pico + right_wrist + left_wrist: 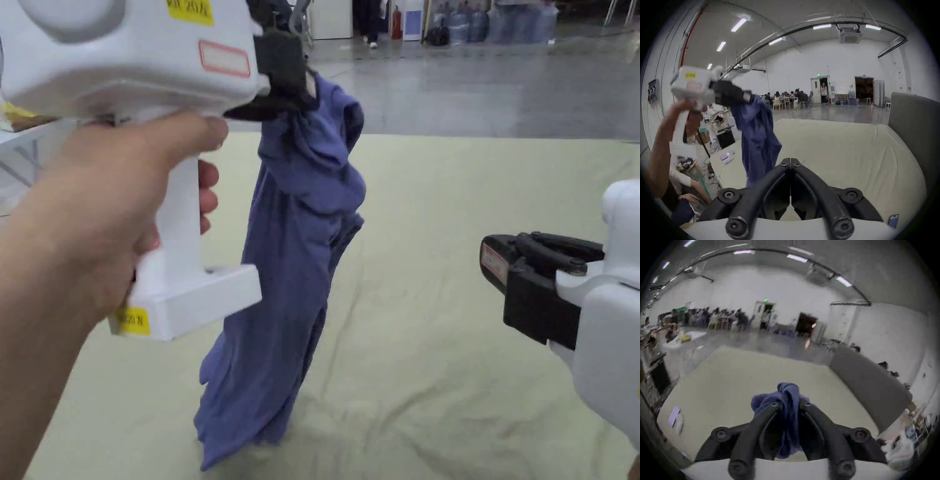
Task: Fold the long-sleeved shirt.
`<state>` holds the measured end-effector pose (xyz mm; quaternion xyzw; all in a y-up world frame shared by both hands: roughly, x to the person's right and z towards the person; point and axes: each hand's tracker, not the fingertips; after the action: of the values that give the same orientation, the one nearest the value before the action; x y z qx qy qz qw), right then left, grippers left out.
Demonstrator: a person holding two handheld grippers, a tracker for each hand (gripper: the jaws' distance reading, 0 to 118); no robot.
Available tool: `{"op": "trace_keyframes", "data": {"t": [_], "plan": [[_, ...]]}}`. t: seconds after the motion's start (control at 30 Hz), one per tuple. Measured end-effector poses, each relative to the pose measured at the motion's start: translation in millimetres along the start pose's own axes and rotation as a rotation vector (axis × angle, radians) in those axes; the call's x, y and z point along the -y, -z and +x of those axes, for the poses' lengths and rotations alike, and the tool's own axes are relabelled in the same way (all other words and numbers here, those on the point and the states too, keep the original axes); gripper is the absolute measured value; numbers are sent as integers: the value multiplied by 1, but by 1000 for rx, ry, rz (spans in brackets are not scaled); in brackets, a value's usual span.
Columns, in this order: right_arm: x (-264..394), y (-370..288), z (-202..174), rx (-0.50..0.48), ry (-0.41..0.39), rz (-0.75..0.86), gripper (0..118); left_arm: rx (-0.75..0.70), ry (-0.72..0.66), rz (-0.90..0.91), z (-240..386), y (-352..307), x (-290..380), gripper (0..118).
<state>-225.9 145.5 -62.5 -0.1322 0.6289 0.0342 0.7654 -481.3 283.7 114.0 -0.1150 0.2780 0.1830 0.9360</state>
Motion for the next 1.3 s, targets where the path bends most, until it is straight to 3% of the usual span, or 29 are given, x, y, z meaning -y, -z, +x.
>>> {"op": "trace_keyframes", "data": {"t": [0.17, 0.2, 0.27, 0.3, 0.33, 0.43, 0.57, 0.63, 0.73, 0.77, 0.8, 0.83, 0.87, 0.9, 1.0, 1.1, 1.13, 1.17, 1.2, 1.23, 1.3], "plan": [[-29, -42, 28, 110, 6, 98, 0, 56, 88, 78, 71, 15, -30, 9], [-32, -49, 38, 93, 20, 84, 0, 62, 94, 59, 80, 26, -26, 9], [-40, -55, 57, 95, 99, -12, 0, 94, 86, -9, 95, 56, -5, 9], [-38, -60, 66, 90, 134, 26, 0, 103, 70, -60, 100, 74, 12, 9], [-35, -67, 72, 122, 141, 59, 0, 103, 54, -125, 103, 97, 37, 9], [-22, -77, 81, 272, 66, 55, 0, 100, 27, -318, 112, 158, 125, 9], [-5, -85, 100, 256, 129, -3, 0, 53, 18, -564, 120, 222, 257, 9], [5, -86, 106, 283, 124, -32, 0, 36, 0, -708, 126, 245, 323, 9], [16, -85, 115, 303, 129, -58, 0, 116, -173, -842, 125, 259, 378, 10], [18, -84, 117, 301, 137, -64, 0, 143, -219, -850, 124, 261, 384, 20], [19, -85, 119, 294, 150, -68, 0, 157, -263, -842, 122, 260, 380, 44], [20, -85, 119, 289, 156, -69, 0, 178, -274, -803, 121, 255, 369, 89], [20, -85, 120, 287, 161, -67, 0, 214, -272, -721, 118, 244, 349, 108], [21, -86, 121, 284, 165, -62, 0, 214, -256, -650, 114, 235, 329, 113], [21, -87, 121, 265, 176, -44, 0, 188, -172, -448, 93, 191, 263, 113], [30, -84, 118, 257, 179, -55, 0, 67, -16, -387, 71, 142, 236, 108], [35, -80, 116, 255, 178, -78, 0, -16, 84, -368, 63, 126, 240, 87], [41, -77, 115, 250, 179, -98, 0, -109, 163, -347, 59, 116, 249, 48], [47, -73, 113, 247, 183, -122, 0, -202, 211, -371, 54, 110, 263, 0], [55, -68, 111, 240, 190, -155, 0, -254, 202, -455, 45, 107, 284, 0], [65, -58, 109, 220, 204, -197, 0, -114, 67, -565, 22, 111, 308, 0]]}}
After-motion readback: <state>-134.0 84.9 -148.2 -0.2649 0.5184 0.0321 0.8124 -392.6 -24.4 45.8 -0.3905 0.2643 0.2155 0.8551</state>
